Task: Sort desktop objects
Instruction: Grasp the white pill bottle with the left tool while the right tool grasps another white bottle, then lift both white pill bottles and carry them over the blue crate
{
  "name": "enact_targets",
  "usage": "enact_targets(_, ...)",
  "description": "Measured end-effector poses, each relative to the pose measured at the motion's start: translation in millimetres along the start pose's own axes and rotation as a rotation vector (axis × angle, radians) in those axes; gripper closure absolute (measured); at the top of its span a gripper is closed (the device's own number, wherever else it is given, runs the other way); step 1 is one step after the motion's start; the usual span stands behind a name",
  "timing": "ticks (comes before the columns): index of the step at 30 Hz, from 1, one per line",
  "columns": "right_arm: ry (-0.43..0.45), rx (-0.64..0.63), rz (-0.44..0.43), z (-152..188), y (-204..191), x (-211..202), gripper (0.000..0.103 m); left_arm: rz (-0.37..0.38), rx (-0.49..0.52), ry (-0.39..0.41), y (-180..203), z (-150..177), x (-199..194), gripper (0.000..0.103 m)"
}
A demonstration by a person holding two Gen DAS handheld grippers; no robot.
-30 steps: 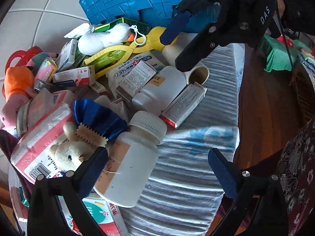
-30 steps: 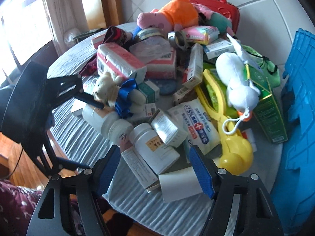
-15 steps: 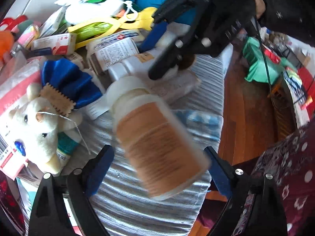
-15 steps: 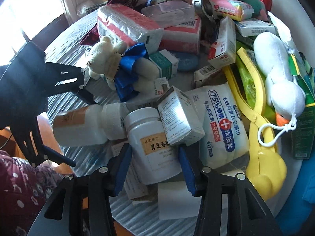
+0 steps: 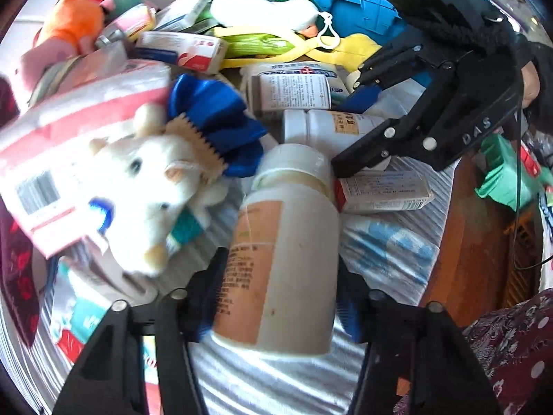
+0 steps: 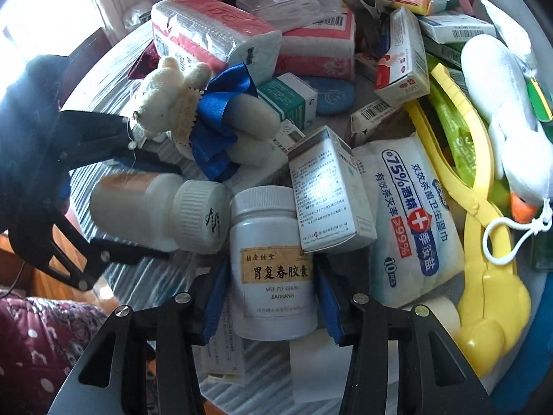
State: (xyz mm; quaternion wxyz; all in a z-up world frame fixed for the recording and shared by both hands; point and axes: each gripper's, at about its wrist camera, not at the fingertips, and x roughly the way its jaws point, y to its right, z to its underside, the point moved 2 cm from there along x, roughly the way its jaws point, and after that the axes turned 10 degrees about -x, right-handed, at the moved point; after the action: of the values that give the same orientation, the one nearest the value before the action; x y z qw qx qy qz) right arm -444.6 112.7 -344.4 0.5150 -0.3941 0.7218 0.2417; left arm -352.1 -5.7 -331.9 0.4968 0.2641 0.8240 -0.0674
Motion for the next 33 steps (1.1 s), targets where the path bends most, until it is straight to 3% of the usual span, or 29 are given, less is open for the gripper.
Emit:
enact_targets(7, -0.003, 0.042, 0.024, -3.9, -0.8, 1.0, 0.056, -0.05, -0.036, 0.0, 3.1, -4.1, -2.8, 0.05)
enact_targets(10, 0.0, 0.01, 0.105, -3.4, -11.1, -1.0, 0.057, -0.076, -0.081, 0.035, 1.0, -11.4, -9.0, 0.05)
enact_targets(14, 0.048, -0.012, 0.144, 2.0, -25.0, -17.0, 0.057, -0.102, -0.081, 0.076, 6.8, -15.6, -25.3, 0.051)
enact_targets(19, 0.133, 0.025, 0.206, 5.2, -23.9, -52.7, 0.057, -0.132, -0.069, 0.155, 30.1, -4.7, -42.4, 0.051)
enact_targets(22, 0.196, 0.063, 0.232, 0.4, -14.2, -77.6, 0.057, -0.145, -0.085, 0.216, 25.6, -12.3, -71.6, 0.051)
enact_targets(33, 0.429, 0.22, 0.353, -35.5, -9.5, -158.1, 0.057, -0.279, -0.122, 0.404, 5.8, -66.9, -141.1, 0.051)
